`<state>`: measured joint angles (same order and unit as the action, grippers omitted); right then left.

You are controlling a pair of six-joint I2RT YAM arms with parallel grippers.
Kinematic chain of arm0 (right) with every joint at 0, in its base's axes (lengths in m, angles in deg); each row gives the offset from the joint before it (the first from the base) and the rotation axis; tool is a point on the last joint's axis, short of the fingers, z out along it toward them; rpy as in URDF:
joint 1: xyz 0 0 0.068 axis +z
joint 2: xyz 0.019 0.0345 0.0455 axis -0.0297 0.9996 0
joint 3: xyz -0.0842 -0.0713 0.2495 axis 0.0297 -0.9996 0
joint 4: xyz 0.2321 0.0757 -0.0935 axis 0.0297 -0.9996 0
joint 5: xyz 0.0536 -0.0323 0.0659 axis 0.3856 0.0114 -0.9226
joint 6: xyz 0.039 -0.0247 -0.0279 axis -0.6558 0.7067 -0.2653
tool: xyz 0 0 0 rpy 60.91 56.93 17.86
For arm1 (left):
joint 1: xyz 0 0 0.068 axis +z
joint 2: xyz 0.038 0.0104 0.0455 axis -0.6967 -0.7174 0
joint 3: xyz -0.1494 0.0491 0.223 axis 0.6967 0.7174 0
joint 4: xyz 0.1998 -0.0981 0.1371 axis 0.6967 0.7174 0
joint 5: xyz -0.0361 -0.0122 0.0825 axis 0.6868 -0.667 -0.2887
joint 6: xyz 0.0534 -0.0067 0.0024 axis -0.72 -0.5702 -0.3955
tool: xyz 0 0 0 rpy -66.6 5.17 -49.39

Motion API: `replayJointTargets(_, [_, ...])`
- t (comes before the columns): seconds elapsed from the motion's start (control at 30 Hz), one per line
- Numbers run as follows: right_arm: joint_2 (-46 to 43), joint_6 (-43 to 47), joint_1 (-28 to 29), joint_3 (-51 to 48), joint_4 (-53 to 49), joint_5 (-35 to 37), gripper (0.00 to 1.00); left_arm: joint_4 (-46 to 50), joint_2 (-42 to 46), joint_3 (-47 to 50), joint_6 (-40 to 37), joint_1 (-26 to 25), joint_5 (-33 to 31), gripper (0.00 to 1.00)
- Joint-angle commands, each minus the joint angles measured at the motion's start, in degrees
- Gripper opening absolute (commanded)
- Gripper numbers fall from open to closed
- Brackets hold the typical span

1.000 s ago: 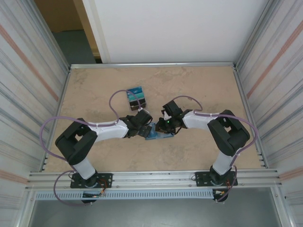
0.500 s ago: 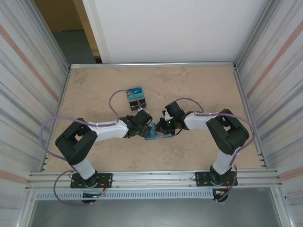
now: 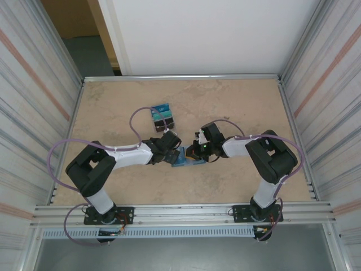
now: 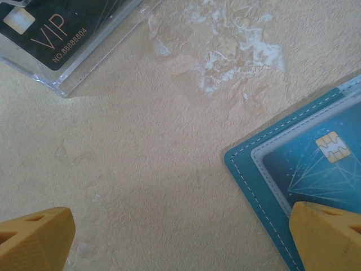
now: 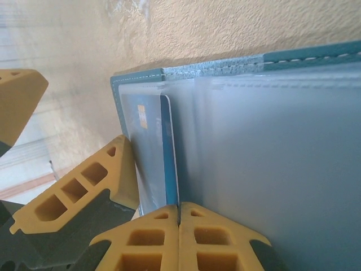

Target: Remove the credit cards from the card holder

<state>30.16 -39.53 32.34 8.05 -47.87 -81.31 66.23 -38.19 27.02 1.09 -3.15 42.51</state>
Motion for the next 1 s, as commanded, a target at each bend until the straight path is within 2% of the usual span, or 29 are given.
replayJointTargets(0.0, [-0.45,-0.53,-0.27,-0.6,1.73,-0.25,0.0,2.94,-0.91,-0.23,-0.59,-0.33,0.51,0.99])
replayJointTargets(0.37, [-4.18,5.67,-1.69,2.23,-12.5,8.5,0.0,2.81,0.01,-0.06,-1.72,0.24,-0.5,0.99])
replayJointTargets(0.97, [-9.45,8.17,-2.18,3.9,-18.7,12.45,0.0,2.77,4.82,-3.37,-3.39,0.14,1.21,0.99])
